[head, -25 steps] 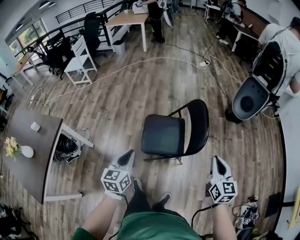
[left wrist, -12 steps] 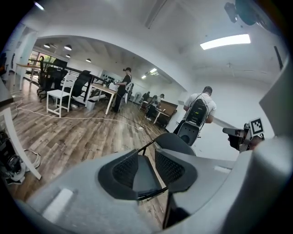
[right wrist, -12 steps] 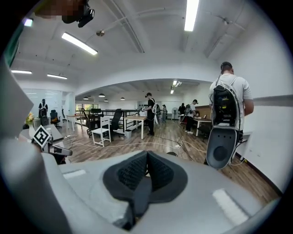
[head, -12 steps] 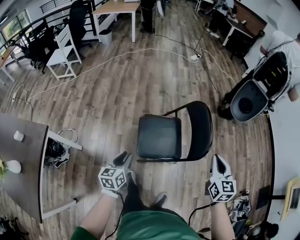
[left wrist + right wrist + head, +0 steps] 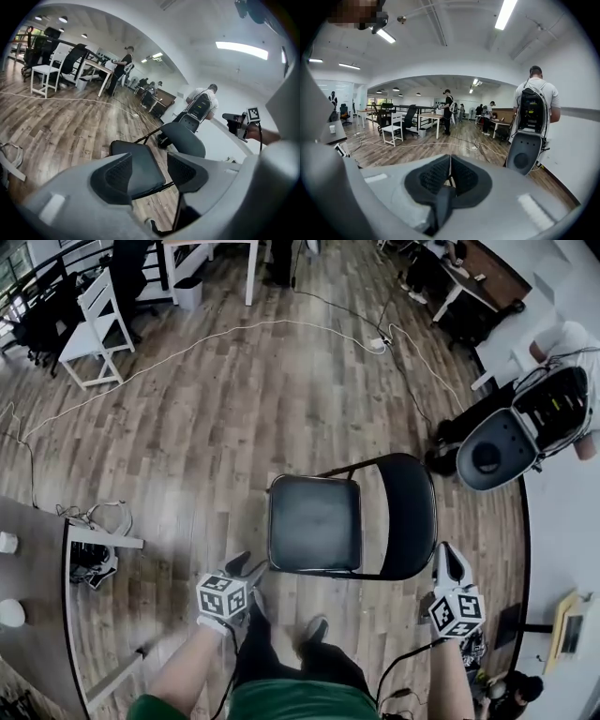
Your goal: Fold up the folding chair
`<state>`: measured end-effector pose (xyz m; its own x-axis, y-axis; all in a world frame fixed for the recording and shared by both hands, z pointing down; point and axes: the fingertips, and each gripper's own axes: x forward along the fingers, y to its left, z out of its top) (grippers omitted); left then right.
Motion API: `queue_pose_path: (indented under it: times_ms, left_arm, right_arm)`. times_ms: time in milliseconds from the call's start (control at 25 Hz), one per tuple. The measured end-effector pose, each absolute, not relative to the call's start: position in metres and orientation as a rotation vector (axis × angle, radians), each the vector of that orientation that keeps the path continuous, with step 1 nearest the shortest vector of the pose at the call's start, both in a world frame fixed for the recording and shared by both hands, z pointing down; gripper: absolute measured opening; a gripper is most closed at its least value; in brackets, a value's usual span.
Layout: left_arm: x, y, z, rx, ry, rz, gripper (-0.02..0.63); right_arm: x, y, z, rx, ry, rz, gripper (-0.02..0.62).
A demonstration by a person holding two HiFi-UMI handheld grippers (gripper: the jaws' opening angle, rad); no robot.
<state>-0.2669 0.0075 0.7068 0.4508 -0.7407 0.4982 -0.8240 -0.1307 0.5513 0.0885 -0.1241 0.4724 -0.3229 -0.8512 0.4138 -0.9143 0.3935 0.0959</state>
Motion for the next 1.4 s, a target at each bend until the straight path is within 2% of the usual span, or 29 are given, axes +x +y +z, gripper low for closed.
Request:
queue_pose_path:
  times_ms: [120,200,600,840,960,1200,1400]
  left_arm:
    - [-0.261,0.002,0.749,1.849,-1.261,0.131,0.267]
    - [-0.262,-0.009,0.773,1.806,-1.242,0.130,0.284]
    - [-0.263,-0.034,0.871,1.550,-1.272,0.070,0.314]
    - [-0.253,-0.039,0.957,1.477,-1.253,0.056,0.319]
    - [-0.235,-0.042,0.994,1.460,-1.214,0.017,0.344]
    - [-0.234,-0.055,1.054,1.444,-1.149,-0.086,0.385]
    - [-0.214,-0.063,1.082,1.420,-1.040,-0.192,0.402]
  right_arm:
    - [0.102,-0.148,0.496,1.526,-2.239,0.297,0.013]
    - [0.110,-0.174,0.510,1.531,-2.237,0.358,0.068]
    - [0.161,-0.258,0.590,1.486,-2.119,0.385,0.136]
    - [0.184,-0.271,0.625,1.452,-2.046,0.416,0.163]
    - [0.199,-0.267,0.631,1.451,-2.020,0.480,0.180]
    - [0.203,-0.255,0.662,1.474,-2.083,0.665,0.269]
    - [0.202,-0.248,0.683,1.403,-2.076,0.725,0.270]
